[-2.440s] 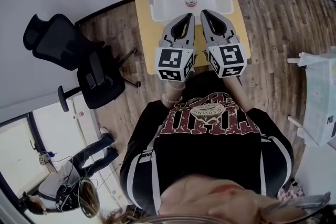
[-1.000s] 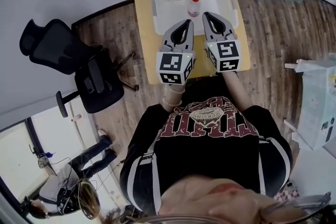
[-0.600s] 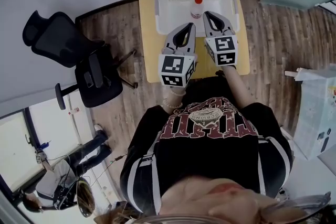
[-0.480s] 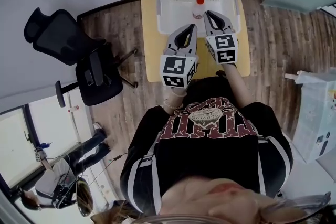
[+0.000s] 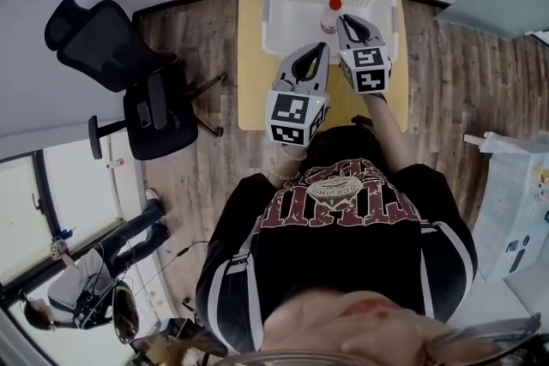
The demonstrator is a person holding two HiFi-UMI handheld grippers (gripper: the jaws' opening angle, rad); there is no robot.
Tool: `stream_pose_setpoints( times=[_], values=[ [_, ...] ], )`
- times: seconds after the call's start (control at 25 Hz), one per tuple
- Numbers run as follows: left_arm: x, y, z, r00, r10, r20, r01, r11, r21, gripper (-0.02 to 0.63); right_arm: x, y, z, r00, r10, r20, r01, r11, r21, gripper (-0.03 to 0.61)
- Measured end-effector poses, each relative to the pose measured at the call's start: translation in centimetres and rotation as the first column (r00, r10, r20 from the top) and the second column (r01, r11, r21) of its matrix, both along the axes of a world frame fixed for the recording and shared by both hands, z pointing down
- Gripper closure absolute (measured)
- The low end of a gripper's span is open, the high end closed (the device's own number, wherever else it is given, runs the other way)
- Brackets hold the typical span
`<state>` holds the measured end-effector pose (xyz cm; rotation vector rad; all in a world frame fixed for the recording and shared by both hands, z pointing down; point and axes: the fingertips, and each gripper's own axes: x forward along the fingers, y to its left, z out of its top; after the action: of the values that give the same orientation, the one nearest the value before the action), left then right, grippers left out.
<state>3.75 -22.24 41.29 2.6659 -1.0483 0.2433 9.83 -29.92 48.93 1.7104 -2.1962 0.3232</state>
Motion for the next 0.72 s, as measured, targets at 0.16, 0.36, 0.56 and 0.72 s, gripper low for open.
stream_pose_setpoints(
  times=[0.16,0.36,0.56,0.72],
  values=[
    [0.1,0.1,0.1,1.0,-0.009,0.005,0.009,1.0,0.001,0.574,0.6,-0.8,0.8,1.0,-0.004,-0.011,0.004,1.0,-0.016,0.557],
    [-0.7,-0.5,0.2,0.999,-0.033,0.008,0.033,0.999,-0.003,0.574,0.4,-1.9,2.1,1.0,-0.022,-0.006,0.021,0.998,-0.062,0.497],
    [-2.0,-1.4,0.8,0.999,-0.045,0.002,0.045,0.999,-0.013,0.574,-0.2,-3.6,3.2,1.0,-0.026,-0.016,0.025,0.996,-0.084,0.482],
    [-2.3,-1.5,1.0,0.998,-0.058,0.01,0.058,0.998,-0.015,0.574,-0.1,-4.1,3.4,0.999,-0.03,-0.022,0.028,0.995,-0.097,0.468]
  ],
)
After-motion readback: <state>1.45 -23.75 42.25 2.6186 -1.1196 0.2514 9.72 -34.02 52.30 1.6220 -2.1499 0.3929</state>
